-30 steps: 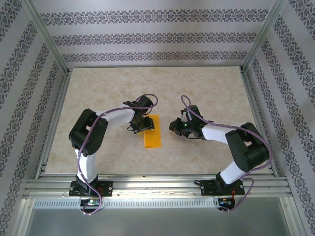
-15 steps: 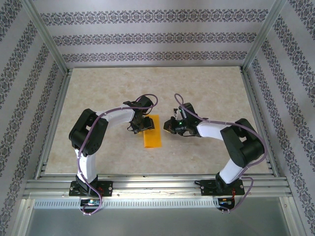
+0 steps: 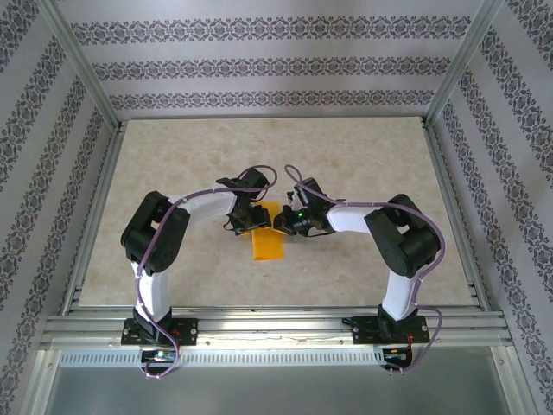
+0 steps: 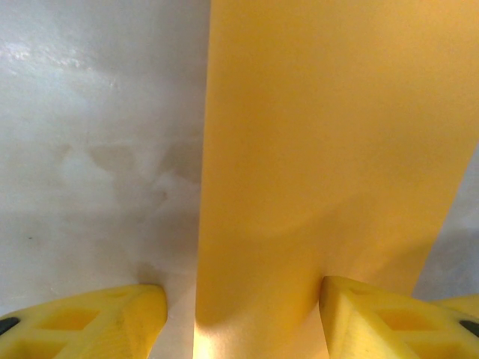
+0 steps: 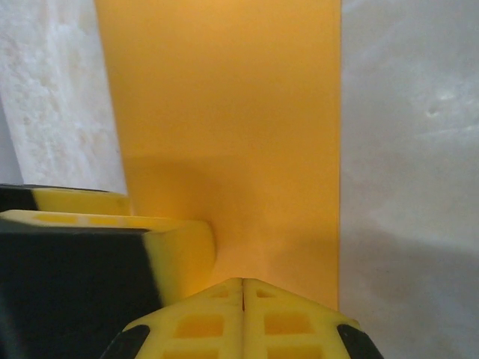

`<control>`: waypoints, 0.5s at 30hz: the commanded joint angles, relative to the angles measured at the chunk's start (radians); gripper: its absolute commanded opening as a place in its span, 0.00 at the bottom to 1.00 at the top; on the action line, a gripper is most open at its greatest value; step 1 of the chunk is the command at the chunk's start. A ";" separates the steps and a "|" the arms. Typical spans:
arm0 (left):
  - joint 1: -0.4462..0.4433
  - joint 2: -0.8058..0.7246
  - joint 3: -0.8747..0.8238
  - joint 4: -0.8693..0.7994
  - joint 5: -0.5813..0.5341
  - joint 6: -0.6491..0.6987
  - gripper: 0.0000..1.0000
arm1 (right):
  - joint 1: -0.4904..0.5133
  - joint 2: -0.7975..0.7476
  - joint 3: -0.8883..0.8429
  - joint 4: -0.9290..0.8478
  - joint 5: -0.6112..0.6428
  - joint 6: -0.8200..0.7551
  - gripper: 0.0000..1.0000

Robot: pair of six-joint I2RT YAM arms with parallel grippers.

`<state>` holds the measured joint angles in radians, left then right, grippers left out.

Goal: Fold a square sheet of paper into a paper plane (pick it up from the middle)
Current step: Hold the paper at the center of the table.

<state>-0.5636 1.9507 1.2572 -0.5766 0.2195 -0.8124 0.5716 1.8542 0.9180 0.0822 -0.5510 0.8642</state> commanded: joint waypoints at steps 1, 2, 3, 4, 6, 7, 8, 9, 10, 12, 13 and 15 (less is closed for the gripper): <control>-0.013 0.157 -0.065 0.147 -0.014 0.014 0.61 | 0.017 0.026 0.029 -0.036 0.002 -0.022 0.00; -0.013 0.157 -0.066 0.148 -0.013 0.013 0.61 | 0.020 0.032 0.031 -0.045 0.010 -0.026 0.00; -0.012 0.159 -0.065 0.149 -0.011 0.012 0.61 | 0.020 0.036 0.033 -0.060 0.021 -0.031 0.00; -0.013 0.158 -0.064 0.149 -0.010 0.012 0.61 | 0.021 0.043 0.039 -0.095 0.046 -0.050 0.00; -0.013 0.157 -0.064 0.149 -0.009 0.011 0.61 | 0.026 0.054 0.053 -0.176 0.094 -0.087 0.00; -0.014 0.153 -0.063 0.149 -0.007 0.010 0.61 | 0.029 0.059 0.058 -0.219 0.119 -0.112 0.00; -0.012 0.150 -0.063 0.149 -0.005 0.011 0.61 | 0.030 0.062 0.063 -0.248 0.132 -0.130 0.00; -0.012 0.143 -0.062 0.146 -0.002 0.010 0.61 | 0.030 0.067 0.068 -0.292 0.156 -0.152 0.00; -0.014 0.129 -0.061 0.142 0.000 0.010 0.61 | 0.031 0.071 0.069 -0.316 0.169 -0.174 0.00; -0.012 0.090 -0.070 0.149 0.000 0.003 0.62 | 0.027 0.077 0.071 -0.337 0.174 -0.203 0.00; -0.011 0.064 -0.074 0.154 0.005 0.000 0.63 | 0.024 0.079 0.072 -0.338 0.165 -0.215 0.00; -0.010 0.013 -0.080 0.166 0.014 -0.001 0.64 | 0.017 0.085 0.076 -0.336 0.142 -0.226 0.00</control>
<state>-0.5636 1.9121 1.2373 -0.5522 0.2310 -0.8131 0.5930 1.8862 1.0077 -0.1097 -0.4694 0.7055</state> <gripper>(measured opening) 0.632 0.049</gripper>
